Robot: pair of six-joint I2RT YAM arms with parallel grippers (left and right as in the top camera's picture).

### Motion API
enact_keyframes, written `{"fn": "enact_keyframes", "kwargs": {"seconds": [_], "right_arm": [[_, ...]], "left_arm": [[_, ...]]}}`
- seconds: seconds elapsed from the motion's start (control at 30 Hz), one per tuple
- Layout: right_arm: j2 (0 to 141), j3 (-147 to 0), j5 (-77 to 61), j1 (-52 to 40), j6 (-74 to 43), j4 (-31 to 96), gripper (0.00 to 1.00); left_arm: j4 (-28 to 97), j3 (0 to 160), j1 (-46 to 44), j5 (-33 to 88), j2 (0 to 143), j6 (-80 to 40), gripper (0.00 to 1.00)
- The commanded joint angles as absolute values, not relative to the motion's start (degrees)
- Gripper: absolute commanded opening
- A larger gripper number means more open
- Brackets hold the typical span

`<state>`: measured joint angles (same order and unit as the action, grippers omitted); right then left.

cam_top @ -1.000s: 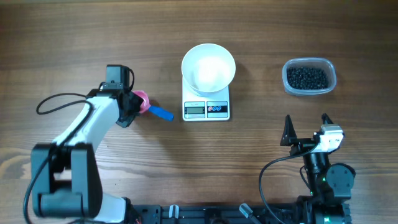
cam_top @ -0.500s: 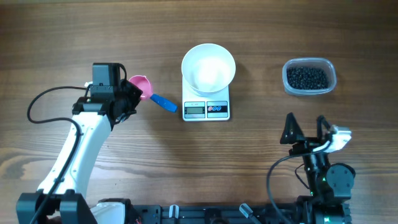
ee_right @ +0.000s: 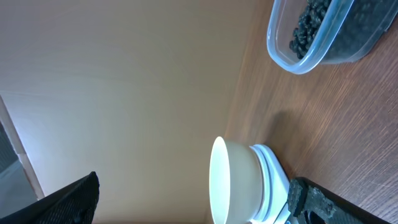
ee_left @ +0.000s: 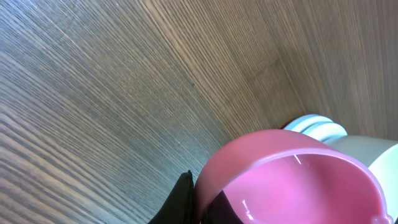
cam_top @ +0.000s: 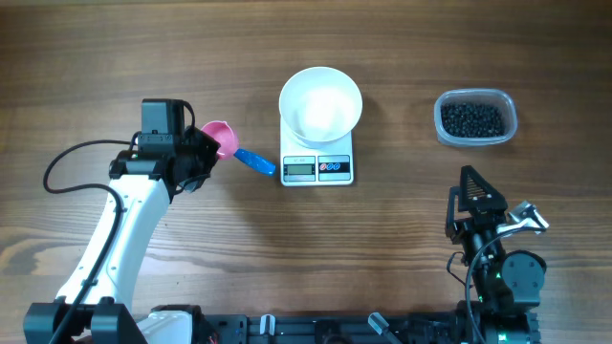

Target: Scoop item into bowl and weigh 150g on scale

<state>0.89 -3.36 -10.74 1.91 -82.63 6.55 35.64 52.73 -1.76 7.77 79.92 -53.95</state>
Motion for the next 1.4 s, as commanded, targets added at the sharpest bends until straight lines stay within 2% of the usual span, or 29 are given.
{"fn": "enact_keyframes", "kwargs": {"seconds": [0.0,0.07,0.2,0.4,0.63,0.87,0.97,1.23,1.37], "right_arm": [[0.8,-3.25,-13.28,1.78,-66.59,6.04,1.0],[0.8,-3.31,-16.84,1.78,-57.12,6.0,1.0],[0.89,-3.99,-23.68,1.78,-49.67,6.07,1.0],[4.69,-7.14,-29.06,1.78,-46.52,6.94,0.99],[17.96,-14.68,-37.34,1.78,-40.71,7.77,1.0],[29.34,-21.04,-54.33,1.78,-41.36,8.6,1.0],[30.98,-21.41,-59.72,1.78,-48.53,7.14,1.0],[32.82,-21.3,-54.39,1.78,-54.7,7.07,1.0],[32.91,-21.3,-54.02,1.78,-46.61,7.44,1.0]], "left_arm": [[35.62,52.53,-1.72,9.61,79.07,-54.78,0.04],[35.42,52.53,-1.72,9.61,79.07,-54.96,0.04],[34.94,52.53,-1.69,9.58,79.07,-56.07,0.04],[33.89,52.53,-1.69,9.58,79.07,-56.05,0.04],[33.91,52.53,-1.72,9.63,79.07,-56.07,0.04],[33.89,52.53,-1.72,9.61,79.07,-56.21,0.04],[33.89,52.53,-1.72,9.61,79.07,-56.23,0.04],[33.95,52.53,-1.72,9.61,79.07,-56.23,0.04],[33.93,52.53,-1.72,9.61,79.07,-56.23,0.04]]}}
